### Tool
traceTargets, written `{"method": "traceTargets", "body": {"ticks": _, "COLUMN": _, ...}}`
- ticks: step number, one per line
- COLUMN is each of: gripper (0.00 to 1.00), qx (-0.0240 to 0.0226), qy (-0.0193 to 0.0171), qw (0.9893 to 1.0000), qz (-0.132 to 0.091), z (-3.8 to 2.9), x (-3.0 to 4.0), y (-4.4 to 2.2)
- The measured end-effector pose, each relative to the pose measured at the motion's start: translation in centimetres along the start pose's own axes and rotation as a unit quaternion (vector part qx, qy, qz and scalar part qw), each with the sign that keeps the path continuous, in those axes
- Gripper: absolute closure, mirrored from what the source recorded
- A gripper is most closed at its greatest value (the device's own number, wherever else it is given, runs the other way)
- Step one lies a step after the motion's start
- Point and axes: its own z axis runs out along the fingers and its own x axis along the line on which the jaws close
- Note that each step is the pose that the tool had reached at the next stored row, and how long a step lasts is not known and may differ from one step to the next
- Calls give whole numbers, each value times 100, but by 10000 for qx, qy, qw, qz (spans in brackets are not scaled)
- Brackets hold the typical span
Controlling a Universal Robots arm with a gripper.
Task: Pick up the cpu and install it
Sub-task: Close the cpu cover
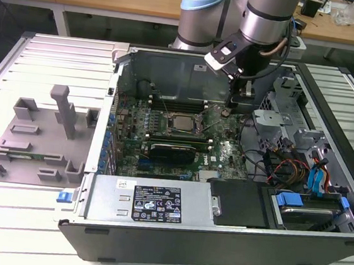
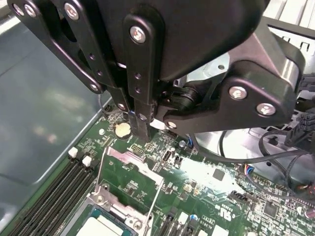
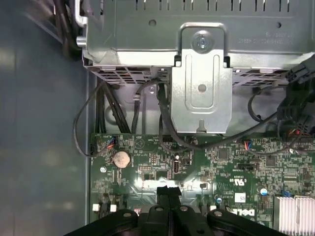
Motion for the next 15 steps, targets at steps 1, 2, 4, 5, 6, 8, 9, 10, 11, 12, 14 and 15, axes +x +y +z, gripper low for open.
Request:
{"method": "traceTargets", "body": {"ticks": 1, "gripper": 89, "qx": 0, "qy": 0, "qw": 10000, "qz": 1, "z": 31, "x": -1, "y": 2}}
{"method": "traceTargets", "body": {"ticks": 2, "gripper": 89, "qx": 0, "qy": 0, "qw": 10000, "qz": 0, "z": 72, "x": -2, "y": 4}}
{"method": "traceTargets", "body": {"ticks": 4, "gripper": 89, "qx": 0, "qy": 1, "qw": 10000, "qz": 0, "z": 161, "x": -4, "y": 5}}
{"method": "traceTargets", "body": {"ticks": 5, "gripper": 89, "qx": 0, "qy": 0, "qw": 10000, "qz": 0, "z": 217, "x": -5, "y": 4}}
{"method": "traceTargets", "body": {"ticks": 6, "gripper": 89, "qx": 0, "qy": 0, "qw": 10000, "qz": 0, "z": 255, "x": -7, "y": 4}}
{"method": "traceTargets", "body": {"ticks": 8, "gripper": 89, "qx": 0, "qy": 0, "qw": 10000, "qz": 0, "z": 295, "x": -8, "y": 4}}
{"method": "traceTargets", "body": {"ticks": 9, "gripper": 89, "qx": 0, "qy": 0, "qw": 10000, "qz": 0, "z": 324, "x": -8, "y": 3}}
{"method": "traceTargets", "body": {"ticks": 10, "gripper": 89, "qx": 0, "qy": 0, "qw": 10000, "qz": 0, "z": 327, "x": -8, "y": 3}}
{"method": "traceTargets", "body": {"ticks": 11, "gripper": 89, "qx": 0, "qy": 0, "qw": 10000, "qz": 0, "z": 327, "x": -8, "y": 3}}
{"method": "traceTargets", "body": {"ticks": 12, "gripper": 89, "qx": 0, "qy": -1, "qw": 10000, "qz": 0, "z": 327, "x": -8, "y": 3}}
{"method": "traceTargets", "body": {"ticks": 14, "gripper": 89, "qx": 0, "qy": 0, "qw": 10000, "qz": 1, "z": 328, "x": -8, "y": -11}}
{"method": "traceTargets", "body": {"ticks": 15, "gripper": 89, "qx": 0, "qy": 0, "qw": 10000, "qz": 0, "z": 328, "x": -8, "y": -21}}
